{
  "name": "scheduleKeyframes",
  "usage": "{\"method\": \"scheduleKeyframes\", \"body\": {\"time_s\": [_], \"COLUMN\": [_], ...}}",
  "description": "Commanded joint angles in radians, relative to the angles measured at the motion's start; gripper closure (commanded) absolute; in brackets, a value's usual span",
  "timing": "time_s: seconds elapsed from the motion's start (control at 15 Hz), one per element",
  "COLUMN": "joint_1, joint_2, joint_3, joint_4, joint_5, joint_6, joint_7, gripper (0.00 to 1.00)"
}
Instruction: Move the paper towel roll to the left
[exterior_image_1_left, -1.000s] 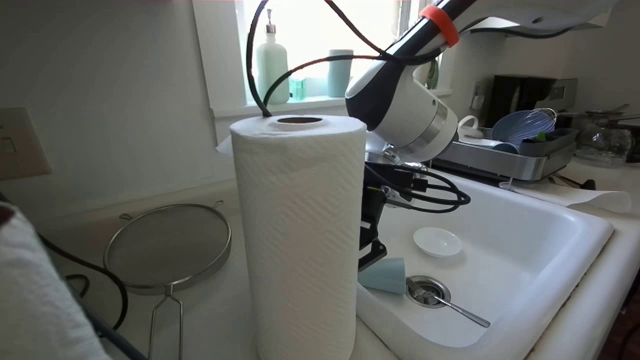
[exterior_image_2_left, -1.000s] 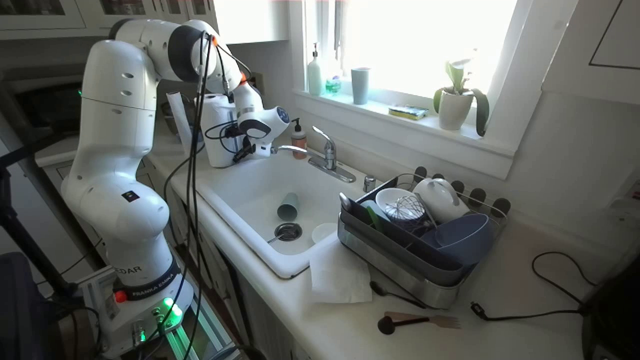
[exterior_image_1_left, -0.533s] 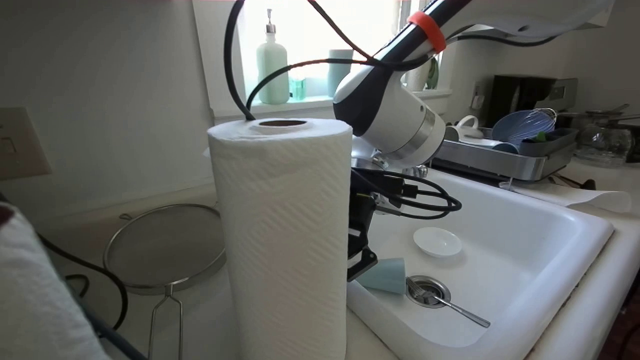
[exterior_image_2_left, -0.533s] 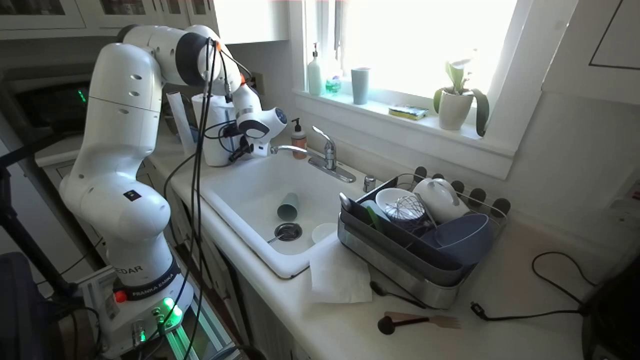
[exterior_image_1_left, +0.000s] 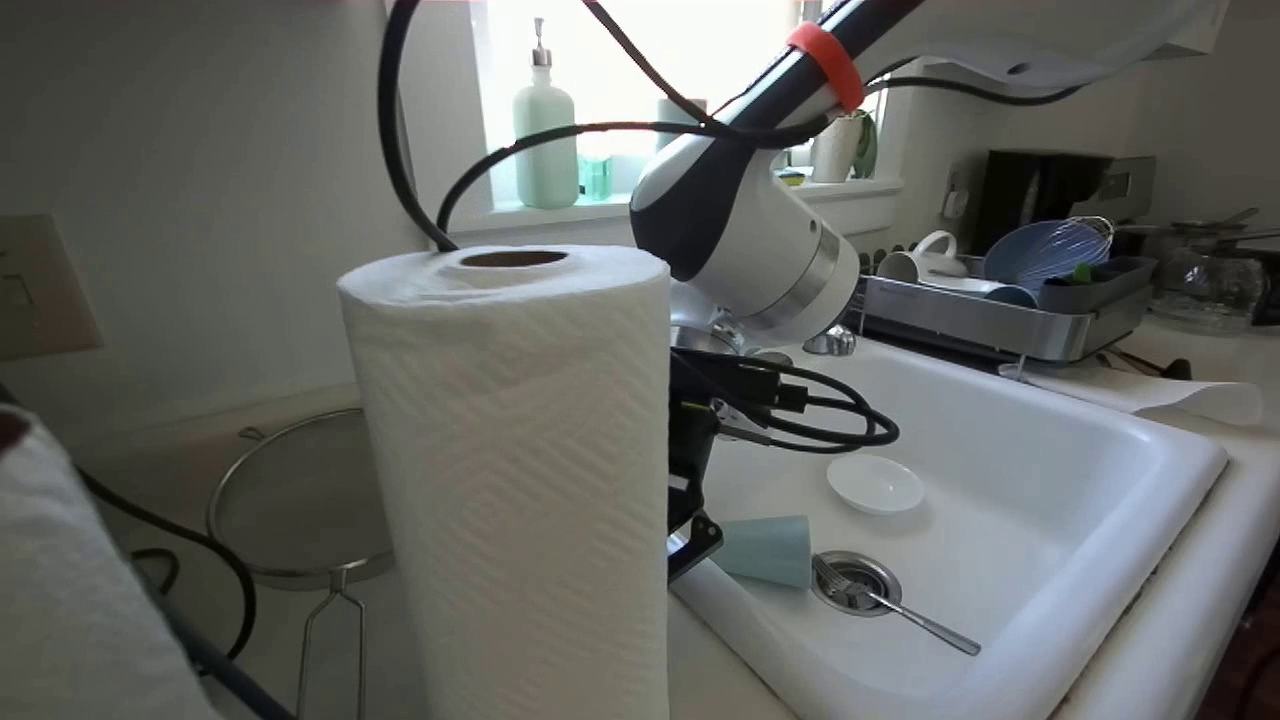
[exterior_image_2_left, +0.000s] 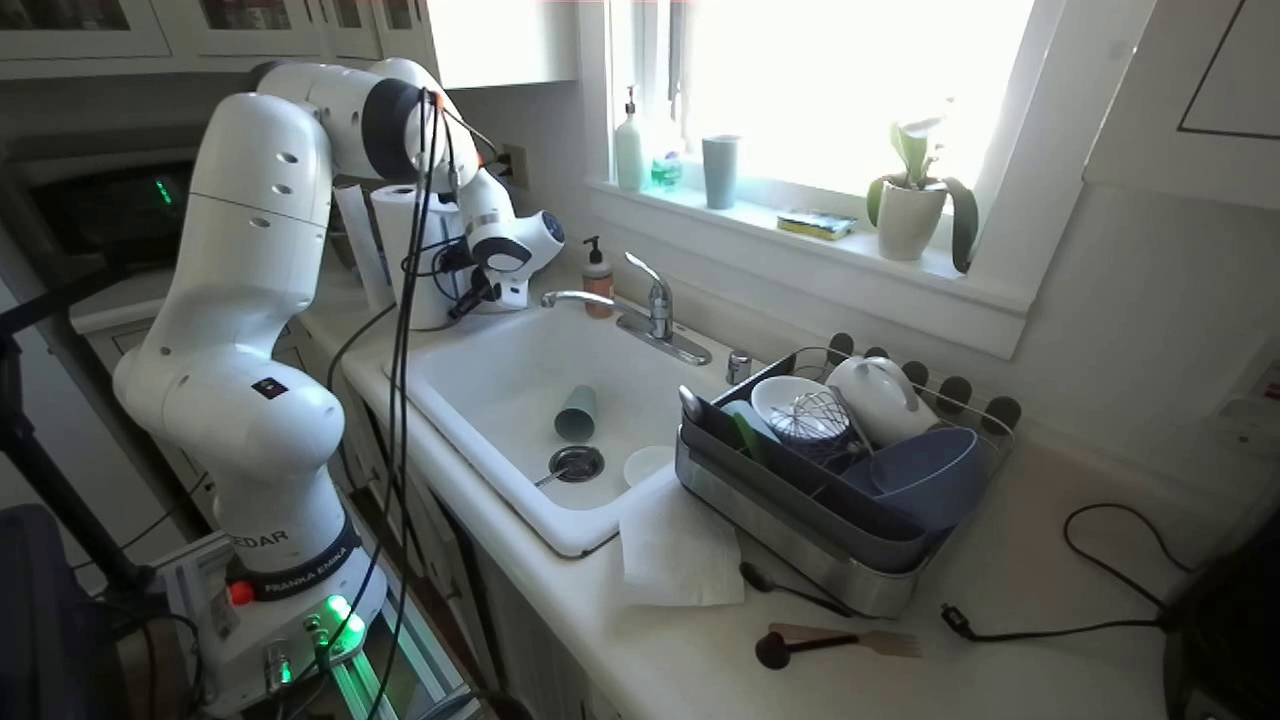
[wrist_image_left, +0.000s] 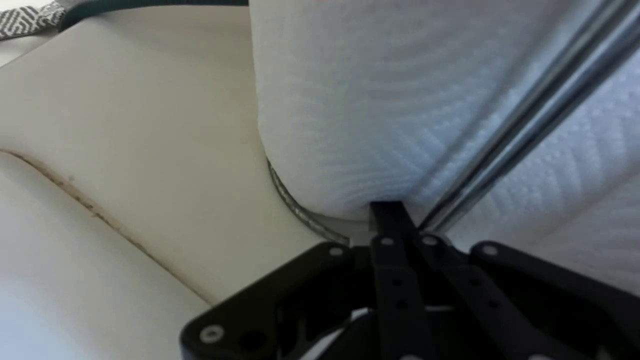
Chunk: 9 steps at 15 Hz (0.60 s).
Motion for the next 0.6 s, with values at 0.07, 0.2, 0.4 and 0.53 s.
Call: {"method": "scheduleKeyframes", "body": {"time_s": [0.07, 0.2, 0.4, 0.53], "joint_1": [0.029, 0.027, 0.019, 0.01], "joint_2": [0.057, 0.041, -0.015, -0.058], "joint_3": [-0.002, -0.015, -0.031, -0.037], "joint_4": [0.088, 0.084, 0.054, 0.037], "joint_5": [-0.06, -0.086, -0.128, -0.148], "joint_6": [-0.041, -0.045, -0.04, -0.043], "joint_7": [0.017, 0.039, 0.061, 0.072], "gripper": [1.0, 1.0, 1.0, 1.0]}}
